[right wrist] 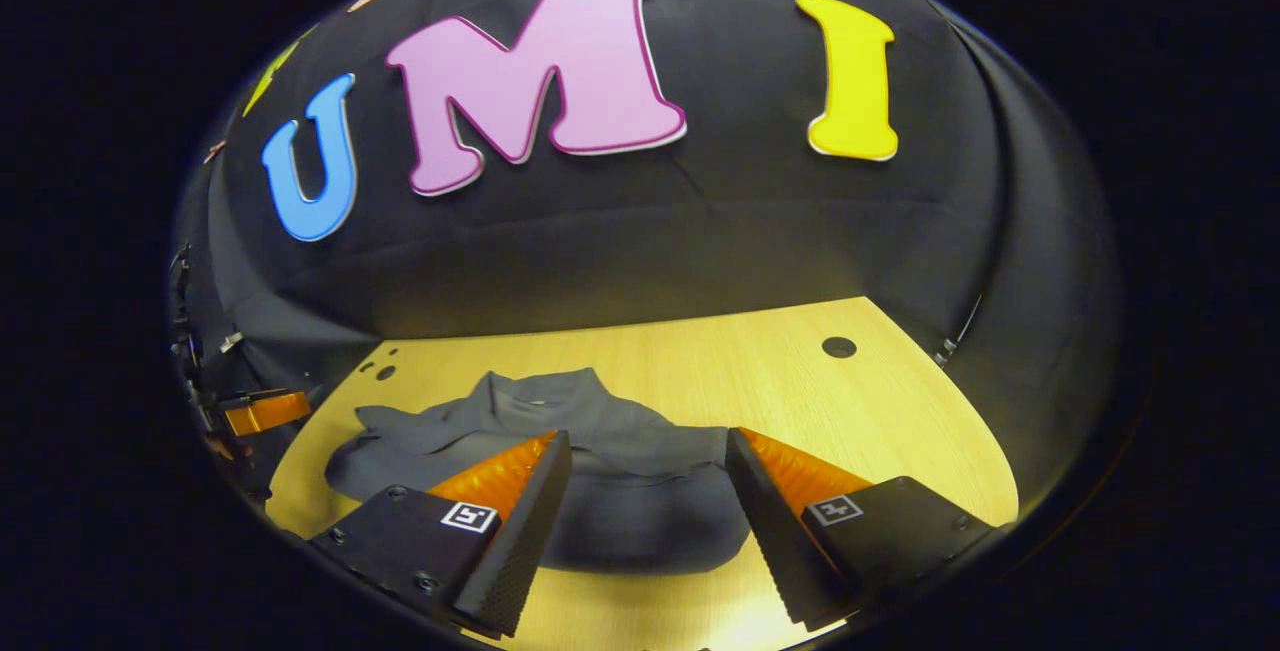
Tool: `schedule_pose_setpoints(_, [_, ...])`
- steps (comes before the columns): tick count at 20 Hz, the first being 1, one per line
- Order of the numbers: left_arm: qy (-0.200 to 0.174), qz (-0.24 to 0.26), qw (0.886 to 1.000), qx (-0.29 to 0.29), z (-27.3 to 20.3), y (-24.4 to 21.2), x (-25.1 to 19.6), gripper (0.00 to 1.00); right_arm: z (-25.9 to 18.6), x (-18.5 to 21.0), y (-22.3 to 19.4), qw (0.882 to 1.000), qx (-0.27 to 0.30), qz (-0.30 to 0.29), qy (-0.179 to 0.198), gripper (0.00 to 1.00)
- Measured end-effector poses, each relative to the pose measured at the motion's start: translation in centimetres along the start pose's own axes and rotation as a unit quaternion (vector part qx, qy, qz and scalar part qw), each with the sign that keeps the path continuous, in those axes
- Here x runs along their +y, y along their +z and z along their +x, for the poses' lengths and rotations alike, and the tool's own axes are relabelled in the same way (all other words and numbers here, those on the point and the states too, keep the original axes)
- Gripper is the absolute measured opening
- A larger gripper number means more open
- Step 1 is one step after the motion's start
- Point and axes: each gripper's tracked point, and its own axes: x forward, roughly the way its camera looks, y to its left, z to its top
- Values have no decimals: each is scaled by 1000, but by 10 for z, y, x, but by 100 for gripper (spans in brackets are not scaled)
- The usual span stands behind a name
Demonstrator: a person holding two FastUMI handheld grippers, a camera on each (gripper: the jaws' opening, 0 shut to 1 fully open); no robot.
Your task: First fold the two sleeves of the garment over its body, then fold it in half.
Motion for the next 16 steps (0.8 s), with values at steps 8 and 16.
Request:
schedule_pose_setpoints(8, [-50,7,999,0,-80,-7,-41,95,-89,44,2,999,-21,-10,49,96])
schedule_pose_setpoints(16, [-78,12,997,15,-128,-31,-66,95,-128,72,-24,998,-25,1,56,96])
